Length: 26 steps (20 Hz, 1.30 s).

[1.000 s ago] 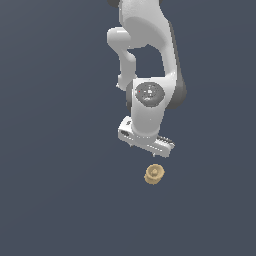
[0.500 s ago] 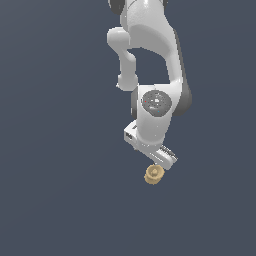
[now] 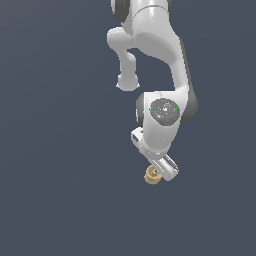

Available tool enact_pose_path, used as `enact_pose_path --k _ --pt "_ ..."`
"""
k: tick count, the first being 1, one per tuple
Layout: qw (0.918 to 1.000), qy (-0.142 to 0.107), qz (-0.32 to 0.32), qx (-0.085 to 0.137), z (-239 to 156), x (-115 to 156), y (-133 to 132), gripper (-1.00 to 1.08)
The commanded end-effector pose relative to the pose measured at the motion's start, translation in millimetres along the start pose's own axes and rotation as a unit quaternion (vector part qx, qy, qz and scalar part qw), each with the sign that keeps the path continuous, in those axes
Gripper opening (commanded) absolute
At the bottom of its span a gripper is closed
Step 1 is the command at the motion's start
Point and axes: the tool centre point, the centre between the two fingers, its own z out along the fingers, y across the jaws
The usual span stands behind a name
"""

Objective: Pick up the object and move it to a goal position.

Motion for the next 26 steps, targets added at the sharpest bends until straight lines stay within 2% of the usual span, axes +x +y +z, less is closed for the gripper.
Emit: enact_pose_path --k 1,13,19,26 --pt "0.9995 0.002 0.031 0.000 3 0 -7 1.00" --pt "0.9902 0.010 0.139 0.003 12 -4 -30 1.00" --pt "0.9869 0.011 0.161 0.004 14 -5 -35 1.00" --pt "0.9868 0.011 0.161 0.004 18 -6 -35 1.00"
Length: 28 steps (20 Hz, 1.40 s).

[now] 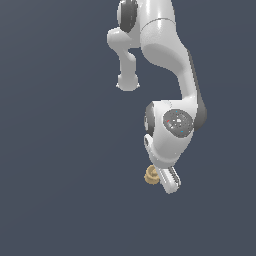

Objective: Pick up the object and move it to a goal position.

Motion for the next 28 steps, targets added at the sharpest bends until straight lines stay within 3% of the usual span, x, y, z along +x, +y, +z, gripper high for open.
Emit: enact_pose_path --k 1,9,16,17,28 --pt "1.0000 0.000 0.000 0.000 6 0 0 1.00" --pt "1.0000 0.000 0.002 0.000 46 0 2 1.00" --pt "1.0000 0.000 0.002 0.000 49 0 0 1.00" --pt "1.0000 0.000 0.002 0.000 49 0 0 -1.00" --pt "1.0000 0.000 0.002 0.000 48 0 0 -1.00"
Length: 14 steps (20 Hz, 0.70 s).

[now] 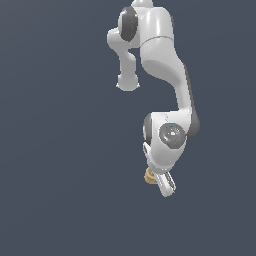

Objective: Pick up the object and move it to a goal position.

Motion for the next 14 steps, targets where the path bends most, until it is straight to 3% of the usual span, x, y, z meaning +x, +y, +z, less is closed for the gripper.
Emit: enact_pose_path --k 1,14 --pt "1.0000 0.000 0.000 0.000 -1 0 0 -1.00" --pt "1.0000 -0.001 0.000 0.000 -48 10 21 -1.00"
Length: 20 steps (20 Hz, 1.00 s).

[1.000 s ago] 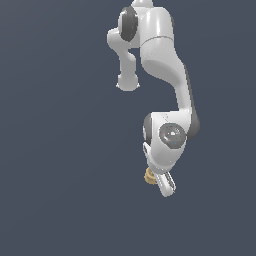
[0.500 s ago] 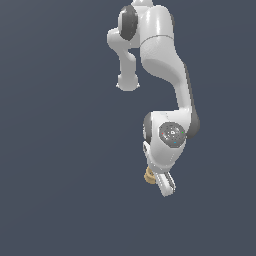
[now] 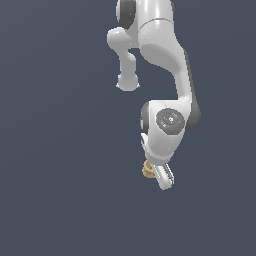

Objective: Pick up the object and move it to a goal position.

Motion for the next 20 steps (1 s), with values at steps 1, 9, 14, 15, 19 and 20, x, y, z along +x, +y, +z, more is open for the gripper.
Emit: enact_pose_path --k 1,9,14,15,19,20 --pt "1.0000 0.000 0.000 0.001 -17 3 7 -1.00" --pt "1.0000 -0.001 0.000 0.001 -91 18 38 -1.00" --pt "1.0000 -0.001 0.000 0.001 -145 29 60 -1.00" --pt "1.0000 -0.001 0.001 0.001 -155 32 64 -1.00" --pt "1.0000 -0.001 0.001 0.001 -197 41 80 -1.00" --pt "1.0000 -0.001 0.001 0.001 -207 43 84 -1.00"
